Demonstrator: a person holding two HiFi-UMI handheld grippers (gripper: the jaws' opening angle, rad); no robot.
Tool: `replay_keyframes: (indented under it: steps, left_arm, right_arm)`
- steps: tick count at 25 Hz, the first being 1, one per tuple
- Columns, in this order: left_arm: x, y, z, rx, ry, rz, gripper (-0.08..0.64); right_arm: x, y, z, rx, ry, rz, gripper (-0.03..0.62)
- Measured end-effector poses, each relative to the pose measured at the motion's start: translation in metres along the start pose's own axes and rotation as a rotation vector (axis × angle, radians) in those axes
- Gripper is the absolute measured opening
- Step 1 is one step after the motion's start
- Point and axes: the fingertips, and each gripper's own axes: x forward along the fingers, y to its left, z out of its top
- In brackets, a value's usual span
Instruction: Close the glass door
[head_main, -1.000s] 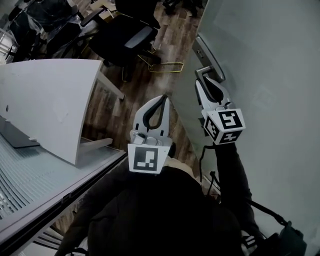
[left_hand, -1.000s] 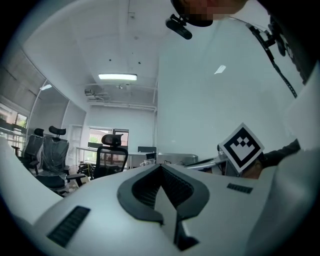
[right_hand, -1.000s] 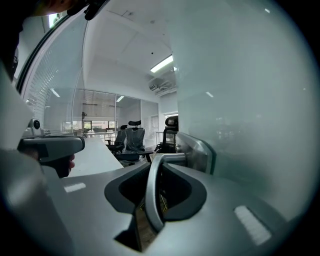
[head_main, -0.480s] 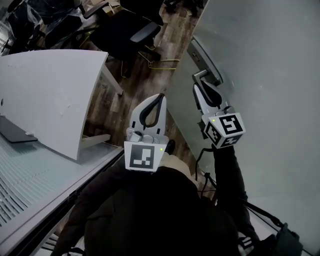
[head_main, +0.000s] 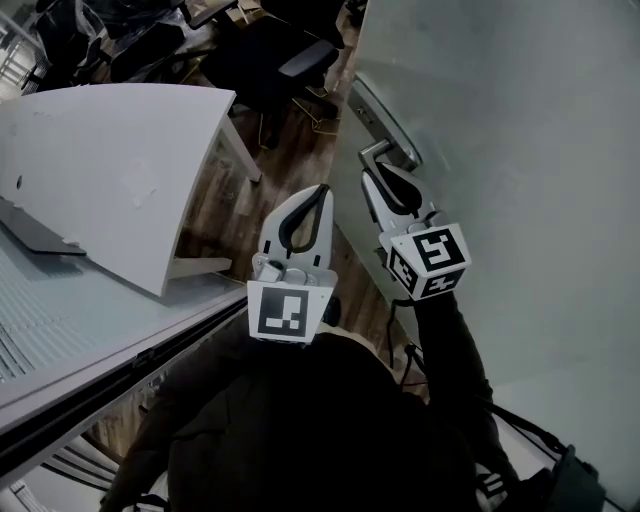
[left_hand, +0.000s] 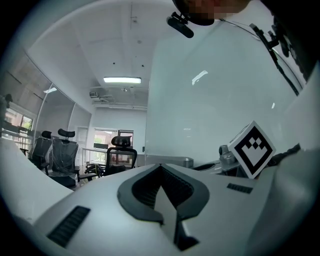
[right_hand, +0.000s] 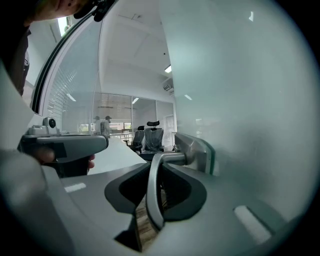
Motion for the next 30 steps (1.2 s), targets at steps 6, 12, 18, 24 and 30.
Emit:
replay_keyframes:
  steps: [6,12,18,24,30]
  left_arm:
    - [-0.042,-0.018,0.005,0.03,0.002,0.053,-0.003]
    - [-0.075,-0.005,0.004,0.013,0.012,0.133,-0.003]
    - [-0.109,0.007,0.002,0.006,0.005,0.137,-0.003]
    - [-0.141,0.011,0.0,0.0,-0.007,0.107,-0.003]
    - [-0.173,0.012,0.007,0.009,-0.013,0.102,-0.003]
  right_arm:
    - [-0.006,0.037,0.0,-0.019,0.007,0.06,0.067]
    - [-0.008,0.07,-0.001,-0.036,0.018,0.115,0.069]
    - [-0.014,0.107,-0.003,-0.034,0.008,0.153,0.069]
    - [-0.02,0.138,-0.009,-0.062,0.009,0.165,0.066]
    - [-0.028,0.168,-0.008,-0.068,0.015,0.215,0.067]
